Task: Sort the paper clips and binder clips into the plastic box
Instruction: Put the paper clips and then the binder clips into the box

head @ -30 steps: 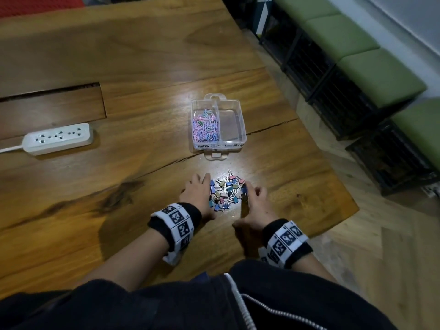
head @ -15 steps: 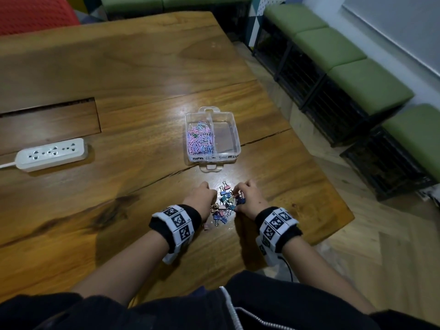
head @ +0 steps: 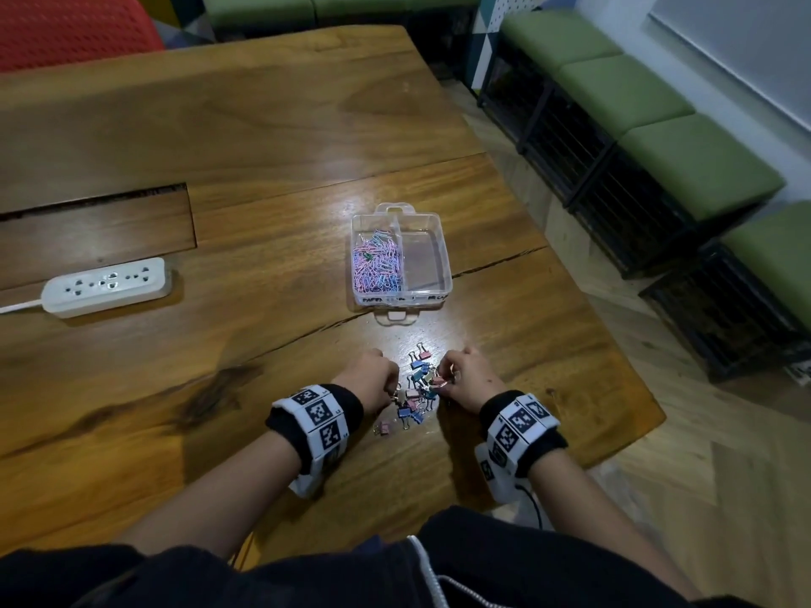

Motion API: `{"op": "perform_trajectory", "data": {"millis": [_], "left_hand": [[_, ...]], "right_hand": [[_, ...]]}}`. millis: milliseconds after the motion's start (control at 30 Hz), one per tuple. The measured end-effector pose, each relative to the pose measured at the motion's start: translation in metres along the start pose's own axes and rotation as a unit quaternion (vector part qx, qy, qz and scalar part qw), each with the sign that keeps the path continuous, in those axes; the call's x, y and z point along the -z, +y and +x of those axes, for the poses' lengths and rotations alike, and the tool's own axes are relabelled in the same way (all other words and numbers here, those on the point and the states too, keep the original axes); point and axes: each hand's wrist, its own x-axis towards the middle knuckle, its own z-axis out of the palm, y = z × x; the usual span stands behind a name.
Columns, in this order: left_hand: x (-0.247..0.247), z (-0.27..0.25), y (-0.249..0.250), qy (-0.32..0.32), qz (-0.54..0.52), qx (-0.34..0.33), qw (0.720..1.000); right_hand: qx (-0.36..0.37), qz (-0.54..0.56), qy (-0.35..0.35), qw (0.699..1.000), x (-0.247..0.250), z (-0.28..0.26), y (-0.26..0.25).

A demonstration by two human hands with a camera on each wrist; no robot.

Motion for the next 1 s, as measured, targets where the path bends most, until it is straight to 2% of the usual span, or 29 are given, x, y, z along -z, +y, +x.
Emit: {"op": "perform_trajectory", "data": {"millis": [133,200,300,400,467,533,633,700,800,833,900,967,1000], "left_hand": [[0.011,0.004,-0.002,-0.034,-0.079,0.014,0.996],[0.022,0.007,0.002,-0.029,-0.141,0.017,0.989],[0.048,0.02,0.015,0.009,-0.231,0.007,0.973],[0.075,0.042,0.032,0.07,-0.347,0.012,0.935],[0.087,0.06,0.041,0.127,-0.36,0.017,0.924],[0.092,0.075,0.046,0.165,-0.34,0.019,0.926],[0.09,0.085,0.05,0.166,-0.28,0.024,0.945],[0.085,0.081,0.051,0.166,-0.219,0.0,0.962],[0.071,0.064,0.047,0.16,-0.12,-0.074,0.977],[0.064,0.057,0.044,0.126,-0.086,-0.105,0.983],[0.048,0.049,0.036,0.014,0.018,-0.158,0.987],[0.033,0.044,0.026,-0.075,0.146,-0.182,0.97],[0.027,0.043,0.022,-0.095,0.19,-0.189,0.959]], "right_hand": [[0.004,-0.013,0.011,1.0,0.0,-0.004,0.001],[0.006,-0.011,0.018,1.0,-0.001,-0.004,0.001],[-0.009,0.002,0.026,1.0,0.0,-0.005,0.003],[-0.026,0.028,0.034,0.999,0.0,-0.009,0.006],[-0.031,0.032,0.05,0.998,-0.002,-0.011,0.007],[-0.029,0.022,0.054,0.998,-0.004,-0.014,0.006],[-0.026,0.013,0.029,0.999,-0.009,-0.018,0.005],[-0.013,0.007,0.02,1.0,-0.01,-0.019,0.003],[0.001,0.012,0.038,0.999,-0.01,-0.018,0.003],[0.005,0.01,0.044,0.999,-0.01,-0.017,0.004],[0.021,-0.007,0.044,0.999,-0.009,-0.016,0.004],[0.03,-0.035,0.028,0.999,-0.004,-0.015,0.004],[0.028,-0.042,0.017,0.999,0.0,-0.015,0.003]]}}
